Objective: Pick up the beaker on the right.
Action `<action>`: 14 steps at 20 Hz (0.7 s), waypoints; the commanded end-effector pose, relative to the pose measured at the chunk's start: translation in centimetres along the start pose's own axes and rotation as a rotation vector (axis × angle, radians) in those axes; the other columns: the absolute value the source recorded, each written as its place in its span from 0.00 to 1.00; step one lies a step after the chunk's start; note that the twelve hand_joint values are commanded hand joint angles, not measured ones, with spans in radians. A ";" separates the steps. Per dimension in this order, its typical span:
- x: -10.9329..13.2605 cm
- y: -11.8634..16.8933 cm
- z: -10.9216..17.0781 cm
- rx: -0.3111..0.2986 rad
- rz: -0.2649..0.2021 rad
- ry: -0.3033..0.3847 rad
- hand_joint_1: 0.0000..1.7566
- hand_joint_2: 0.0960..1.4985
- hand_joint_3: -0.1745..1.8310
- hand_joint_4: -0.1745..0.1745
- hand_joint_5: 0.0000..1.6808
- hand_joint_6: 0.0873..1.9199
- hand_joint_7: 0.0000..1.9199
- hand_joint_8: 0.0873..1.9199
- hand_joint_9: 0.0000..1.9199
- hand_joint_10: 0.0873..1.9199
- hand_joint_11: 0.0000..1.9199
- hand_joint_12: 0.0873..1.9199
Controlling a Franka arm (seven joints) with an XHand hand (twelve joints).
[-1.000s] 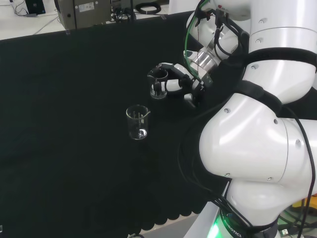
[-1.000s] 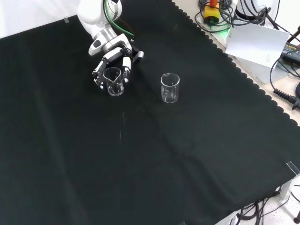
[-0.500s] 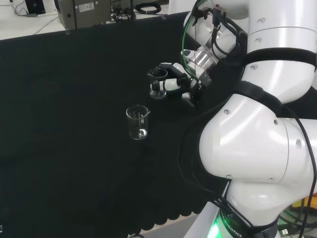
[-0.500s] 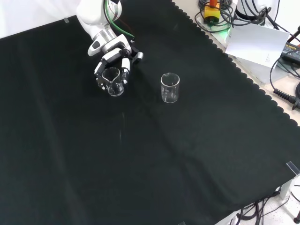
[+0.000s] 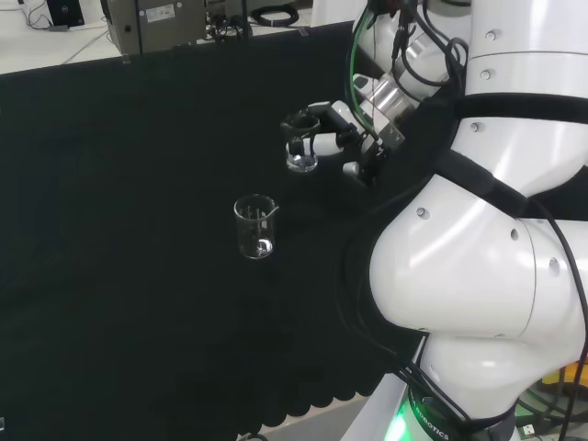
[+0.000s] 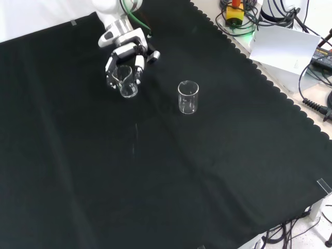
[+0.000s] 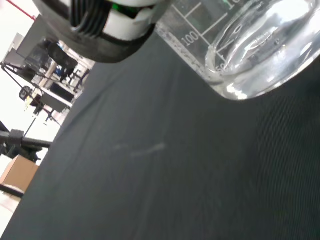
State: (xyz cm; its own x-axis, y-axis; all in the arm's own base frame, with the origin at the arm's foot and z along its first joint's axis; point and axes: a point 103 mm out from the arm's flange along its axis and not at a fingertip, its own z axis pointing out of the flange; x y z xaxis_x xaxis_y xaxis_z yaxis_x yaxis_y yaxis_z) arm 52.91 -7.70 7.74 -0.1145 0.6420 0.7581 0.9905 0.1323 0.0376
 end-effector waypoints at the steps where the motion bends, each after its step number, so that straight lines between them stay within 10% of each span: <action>1: 1.4 -1.4 -4.0 -0.022 -0.030 -0.079 0.81 0.66 0.00 0.09 0.73 0.25 0.67 0.26 0.83 0.00 0.64 0.45; 14: 7.0 -6.3 -7.3 0.014 -0.002 -0.147 0.81 0.66 0.00 0.07 0.74 0.21 0.68 0.25 0.85 0.00 0.66 0.44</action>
State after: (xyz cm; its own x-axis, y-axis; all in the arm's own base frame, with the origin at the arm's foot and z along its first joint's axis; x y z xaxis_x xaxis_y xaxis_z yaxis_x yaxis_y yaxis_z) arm 49.55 -9.76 15.49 -0.1399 0.7191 0.6807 0.9890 0.1347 0.0610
